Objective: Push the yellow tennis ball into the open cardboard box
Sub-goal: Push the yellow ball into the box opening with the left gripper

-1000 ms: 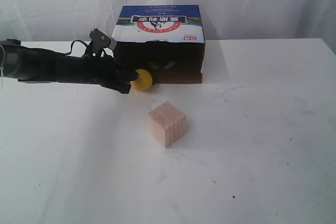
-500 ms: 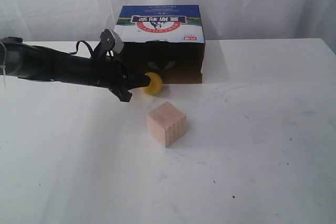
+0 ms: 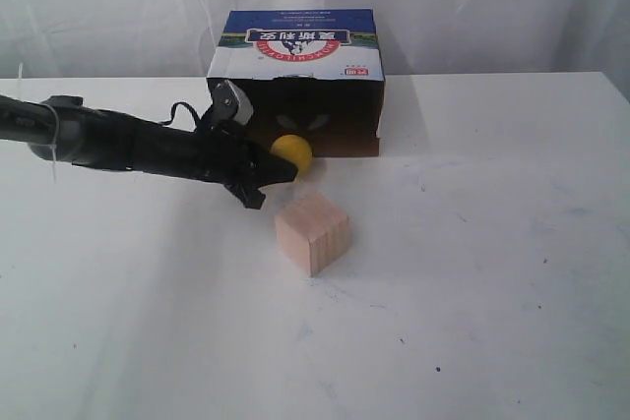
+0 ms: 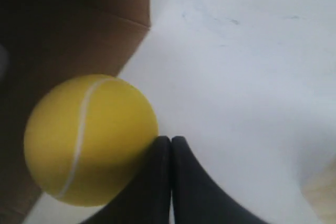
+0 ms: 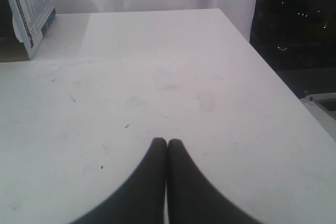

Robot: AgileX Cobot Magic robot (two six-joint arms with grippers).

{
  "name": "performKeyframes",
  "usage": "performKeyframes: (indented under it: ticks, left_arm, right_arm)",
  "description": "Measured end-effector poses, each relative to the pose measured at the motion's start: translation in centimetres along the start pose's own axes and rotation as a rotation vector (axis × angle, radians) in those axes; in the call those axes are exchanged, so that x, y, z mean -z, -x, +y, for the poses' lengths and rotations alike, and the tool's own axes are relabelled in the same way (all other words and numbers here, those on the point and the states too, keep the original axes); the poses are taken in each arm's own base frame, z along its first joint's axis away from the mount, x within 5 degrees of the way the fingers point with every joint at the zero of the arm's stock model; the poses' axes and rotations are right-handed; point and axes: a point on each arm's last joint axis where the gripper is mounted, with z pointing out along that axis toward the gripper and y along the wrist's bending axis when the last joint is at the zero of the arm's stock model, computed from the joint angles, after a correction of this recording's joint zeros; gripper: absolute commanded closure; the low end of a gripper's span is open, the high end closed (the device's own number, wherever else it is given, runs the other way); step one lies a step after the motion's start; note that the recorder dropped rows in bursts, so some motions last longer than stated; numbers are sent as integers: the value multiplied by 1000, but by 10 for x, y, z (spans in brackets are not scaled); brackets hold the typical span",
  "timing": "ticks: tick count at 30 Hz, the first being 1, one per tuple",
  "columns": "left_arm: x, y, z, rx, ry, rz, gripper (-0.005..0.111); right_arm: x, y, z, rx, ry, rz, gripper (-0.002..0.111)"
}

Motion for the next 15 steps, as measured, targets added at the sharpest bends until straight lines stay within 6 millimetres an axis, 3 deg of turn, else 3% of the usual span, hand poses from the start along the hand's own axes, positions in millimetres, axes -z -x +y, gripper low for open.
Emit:
performKeyframes:
  ticks: [2,10,15]
  left_arm:
    - [-8,7,13,64,54,3,107]
    - [-6,18,15,115,60,26,107]
    - [-4,38,34,-17,207,-101,107]
  right_arm:
    - [0,0,0,0,0,0,108]
    - [0,0,0,0,0,0,108]
    - [0,0,0,0,0,0,108]
